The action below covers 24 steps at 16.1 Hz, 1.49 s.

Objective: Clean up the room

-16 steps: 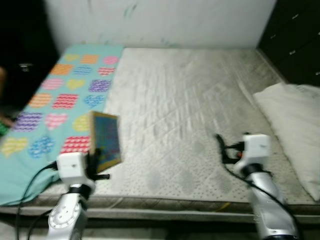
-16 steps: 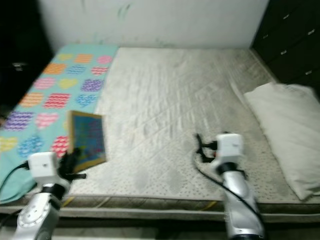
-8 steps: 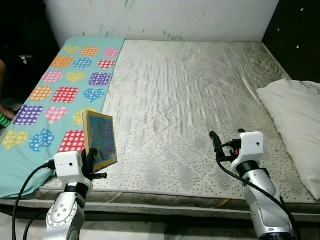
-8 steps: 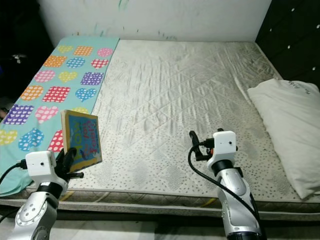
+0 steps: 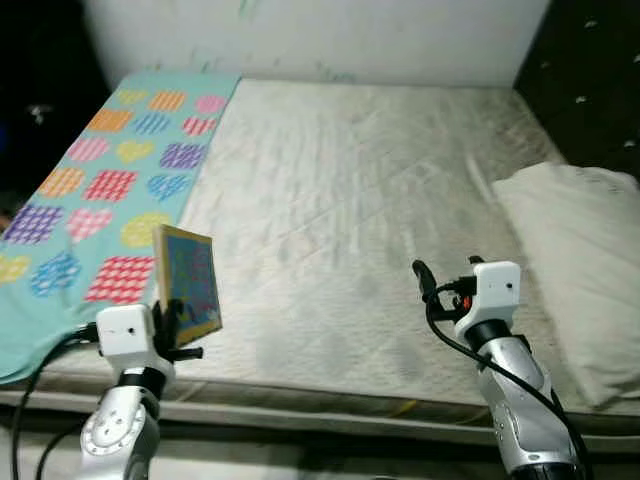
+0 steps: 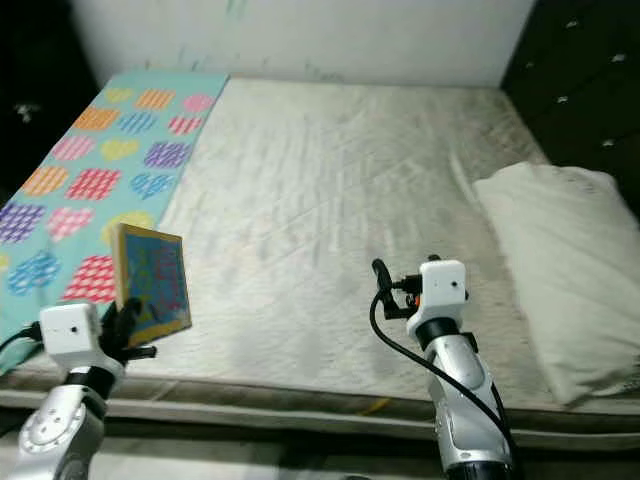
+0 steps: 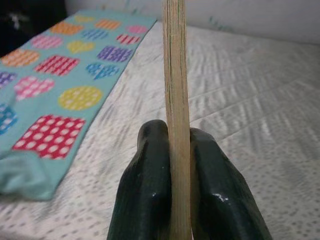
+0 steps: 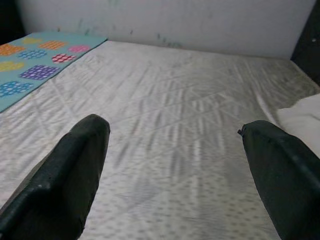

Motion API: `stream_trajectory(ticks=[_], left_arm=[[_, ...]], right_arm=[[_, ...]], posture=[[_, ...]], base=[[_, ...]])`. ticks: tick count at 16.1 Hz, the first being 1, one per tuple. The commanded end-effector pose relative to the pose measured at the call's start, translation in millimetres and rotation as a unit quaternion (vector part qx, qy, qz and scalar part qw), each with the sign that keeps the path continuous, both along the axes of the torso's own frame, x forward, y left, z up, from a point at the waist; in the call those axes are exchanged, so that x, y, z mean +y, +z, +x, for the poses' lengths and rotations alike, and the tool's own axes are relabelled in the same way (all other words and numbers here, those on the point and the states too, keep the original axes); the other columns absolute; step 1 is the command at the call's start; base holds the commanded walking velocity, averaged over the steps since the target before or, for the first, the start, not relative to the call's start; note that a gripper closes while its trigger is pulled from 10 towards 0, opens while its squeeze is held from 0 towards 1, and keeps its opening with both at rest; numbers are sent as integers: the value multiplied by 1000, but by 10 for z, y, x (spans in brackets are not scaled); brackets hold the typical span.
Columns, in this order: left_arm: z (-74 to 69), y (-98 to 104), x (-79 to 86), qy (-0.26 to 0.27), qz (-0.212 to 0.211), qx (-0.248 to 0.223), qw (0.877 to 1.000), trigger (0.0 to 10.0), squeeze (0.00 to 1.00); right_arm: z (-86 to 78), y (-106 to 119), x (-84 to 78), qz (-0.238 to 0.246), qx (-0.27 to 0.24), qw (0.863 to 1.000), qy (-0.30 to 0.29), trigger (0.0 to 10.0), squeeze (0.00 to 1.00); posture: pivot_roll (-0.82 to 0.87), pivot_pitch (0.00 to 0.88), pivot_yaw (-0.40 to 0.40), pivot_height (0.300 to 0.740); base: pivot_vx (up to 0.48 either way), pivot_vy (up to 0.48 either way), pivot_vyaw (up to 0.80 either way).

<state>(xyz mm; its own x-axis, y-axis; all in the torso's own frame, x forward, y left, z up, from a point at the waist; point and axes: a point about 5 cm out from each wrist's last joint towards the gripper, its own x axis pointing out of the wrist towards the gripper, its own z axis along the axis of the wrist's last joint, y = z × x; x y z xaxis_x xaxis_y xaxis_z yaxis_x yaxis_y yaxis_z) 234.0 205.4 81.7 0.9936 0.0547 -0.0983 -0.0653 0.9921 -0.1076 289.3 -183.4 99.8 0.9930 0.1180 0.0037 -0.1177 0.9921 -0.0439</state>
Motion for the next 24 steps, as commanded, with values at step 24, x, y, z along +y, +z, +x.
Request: stream_trajectory(ticks=[24], left_arm=[[31,76,-71,-13,-10,-23,1000,10000,0]], right_arm=[[-35,-60,-103,0,14,1000,-16,10000,0]], posture=[[-132,94,4,740]], base=[[0,-182,-127]])
